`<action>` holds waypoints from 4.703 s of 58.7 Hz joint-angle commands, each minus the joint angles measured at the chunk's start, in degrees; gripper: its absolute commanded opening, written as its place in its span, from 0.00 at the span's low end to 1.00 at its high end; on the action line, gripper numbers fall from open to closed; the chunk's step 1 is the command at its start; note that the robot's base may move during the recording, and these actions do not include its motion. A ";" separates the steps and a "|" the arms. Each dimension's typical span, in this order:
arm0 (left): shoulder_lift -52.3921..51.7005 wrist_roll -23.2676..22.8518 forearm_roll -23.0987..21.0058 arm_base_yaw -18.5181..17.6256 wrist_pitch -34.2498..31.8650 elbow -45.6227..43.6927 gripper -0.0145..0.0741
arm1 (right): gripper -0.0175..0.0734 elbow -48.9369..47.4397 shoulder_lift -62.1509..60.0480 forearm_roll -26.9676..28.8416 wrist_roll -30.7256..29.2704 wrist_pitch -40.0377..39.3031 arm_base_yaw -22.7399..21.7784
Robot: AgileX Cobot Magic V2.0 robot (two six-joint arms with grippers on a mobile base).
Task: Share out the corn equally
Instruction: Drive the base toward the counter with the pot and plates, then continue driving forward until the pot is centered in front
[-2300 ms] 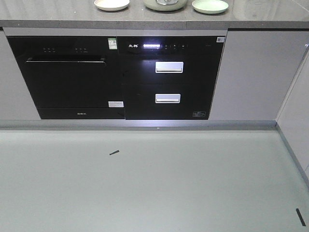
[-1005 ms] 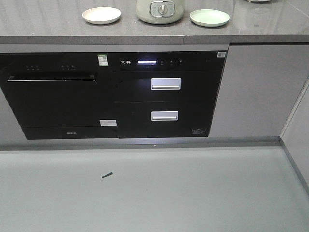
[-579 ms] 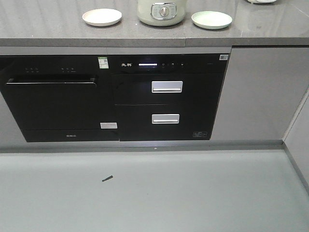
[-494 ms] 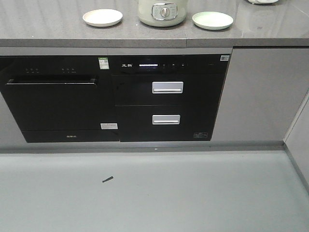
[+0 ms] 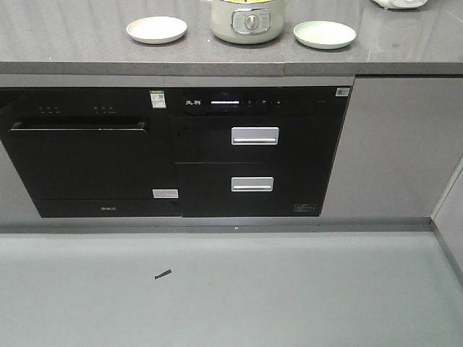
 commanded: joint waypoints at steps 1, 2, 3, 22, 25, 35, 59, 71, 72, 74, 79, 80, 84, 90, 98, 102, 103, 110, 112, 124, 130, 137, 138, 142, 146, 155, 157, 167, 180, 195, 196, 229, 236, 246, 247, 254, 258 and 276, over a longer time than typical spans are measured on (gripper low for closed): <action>0.33 -0.43 -0.04 -0.04 -4.23 -1.29 0.16 | 0.19 1.05 -0.40 -0.51 0.01 -4.25 -0.22; 0.33 -0.43 -0.04 -0.04 -4.23 -1.29 0.16 | 0.19 1.05 -0.40 -0.51 0.01 -4.25 -0.22; 0.33 -0.43 -0.04 -0.04 -4.23 -1.29 0.16 | 0.19 1.05 -0.40 -0.51 0.01 -4.25 -0.22; 0.33 -0.43 -0.04 -0.04 -4.23 -1.29 0.16 | 0.19 1.05 -0.40 -0.51 0.01 -4.25 -0.22; 0.33 -0.43 -0.04 -0.04 -4.23 -1.29 0.16 | 0.19 1.05 -0.40 -0.51 0.01 -4.25 -0.22; 0.33 -0.43 -0.04 -0.04 -4.23 -1.29 0.16 | 0.19 1.05 -0.40 -0.51 0.01 -4.25 -0.22; 0.33 -0.43 -0.04 -0.04 -4.23 -1.29 0.16 | 0.19 1.05 -0.40 -0.51 0.01 -4.25 -0.22; 0.33 -0.43 -0.04 -0.04 -4.23 -1.29 0.16 | 0.19 1.05 -0.40 -0.51 0.01 -4.25 -0.22; 0.33 -0.43 -0.04 -0.04 -4.23 -1.29 0.16 | 0.19 1.05 -0.40 -0.51 0.01 -4.25 -0.22; 0.33 -0.43 -0.04 -0.04 -4.23 -1.29 0.16 | 0.19 1.05 -0.40 -0.51 0.01 -4.25 -0.22; 0.33 -0.43 -0.04 -0.04 -4.23 -1.29 0.16 | 0.19 1.05 -0.40 -0.51 0.01 -4.25 -0.22; 0.33 -0.43 -0.04 -0.04 -4.23 -1.29 0.16 | 0.19 1.05 -0.40 -0.51 0.01 -4.25 -0.22; 0.33 -0.43 -0.04 -0.04 -4.23 -1.29 0.16 | 0.19 1.05 -0.40 -0.51 0.01 -4.25 -0.22; 0.33 -0.43 -0.04 -0.04 -4.23 -1.29 0.16 | 0.19 1.05 -0.40 -0.51 0.01 -4.25 -0.22; 0.33 -0.43 -0.04 -0.04 -4.23 -1.29 0.16 | 0.19 1.05 -0.40 -0.51 0.01 -4.20 -0.22; 0.33 -0.43 -0.04 -0.04 -4.23 -1.29 0.16 | 0.19 1.05 -0.40 -0.51 0.01 -4.20 -0.22; 0.33 -0.43 -0.04 -0.04 -4.23 -1.29 0.16 | 0.19 1.05 -0.40 -0.51 0.01 -4.25 -0.22; 0.33 -0.43 -0.04 -0.04 -4.23 -1.29 0.16 | 0.19 1.05 -0.40 -0.51 0.01 -4.25 -0.22; 0.33 -0.43 -0.04 -0.04 -4.23 -1.29 0.16 | 0.19 1.05 -0.40 -0.51 0.01 -4.25 -0.22; 0.33 -0.43 -0.04 -0.04 -4.23 -1.29 0.16 | 0.19 1.05 -0.40 -0.51 0.01 -4.25 -0.22; 0.33 -0.43 -0.04 -0.04 -4.23 -1.29 0.16 | 0.19 1.05 -0.40 -0.51 0.01 -4.25 -0.22; 0.33 -0.43 -0.04 -0.04 -4.23 -1.29 0.16 | 0.19 1.05 -0.40 -0.51 0.01 -4.25 -0.22; 0.33 -0.43 -0.04 -0.04 -4.23 -1.29 0.16 | 0.19 1.05 -0.40 -0.51 0.01 -4.25 -0.22; 0.33 -0.43 -0.04 -0.04 -4.23 -1.29 0.16 | 0.19 1.05 -0.40 -0.51 0.01 -4.25 -0.22; 0.33 -0.43 -0.04 -0.04 -4.23 -1.29 0.16 | 0.19 1.05 -0.40 -0.51 0.01 -4.25 -0.22; 0.33 -0.43 -0.04 -0.04 -4.23 -1.29 0.16 | 0.19 1.05 -0.40 -0.51 0.01 -4.25 -0.22; 0.33 -0.43 -0.04 -0.04 -4.23 -1.29 0.16 | 0.19 1.05 -0.40 -0.51 0.01 -4.25 -0.22; 0.33 -0.43 -0.04 -0.04 -4.23 -1.29 0.16 | 0.19 1.05 -0.40 -0.51 0.01 -4.25 -0.22; 0.33 -0.43 -0.04 -0.04 -4.23 -1.29 0.16 | 0.19 1.05 -0.40 -0.51 0.01 -4.25 -0.22; 0.33 -0.43 -0.04 -0.04 -4.23 -1.29 0.16 | 0.19 1.05 -0.40 -0.51 0.01 -4.25 -0.22; 0.33 -0.43 -0.04 -0.04 -4.23 -1.29 0.16 | 0.19 1.05 -0.40 -0.51 0.01 -4.25 -0.22; 0.33 -0.43 -0.04 -0.04 -4.23 -1.29 0.16 | 0.19 1.05 -0.40 -0.51 0.01 -4.25 -0.22; 0.33 -0.43 -0.04 -0.04 -4.23 -1.29 0.16 | 0.19 1.05 -0.40 -0.51 0.01 -4.19 -0.22; 0.33 -0.43 -0.04 -0.04 -4.23 -1.29 0.16 | 0.19 1.05 -0.40 -0.51 0.01 -4.19 -0.22; 0.33 -0.43 -0.04 -0.04 -4.23 -1.29 0.16 | 0.19 1.05 -0.40 -0.51 0.01 -4.19 -0.22; 0.33 -0.43 -0.04 -0.04 -4.23 -1.29 0.16 | 0.19 1.05 -0.40 -0.51 0.01 -4.19 -0.22; 0.33 -0.43 -0.04 -0.04 -4.23 -1.29 0.16 | 0.19 1.05 -0.40 -0.51 0.01 -4.19 -0.22; 0.33 -0.43 -0.04 -0.04 -4.23 -1.29 0.16 | 0.19 1.05 -0.40 -0.51 0.01 -4.19 -0.22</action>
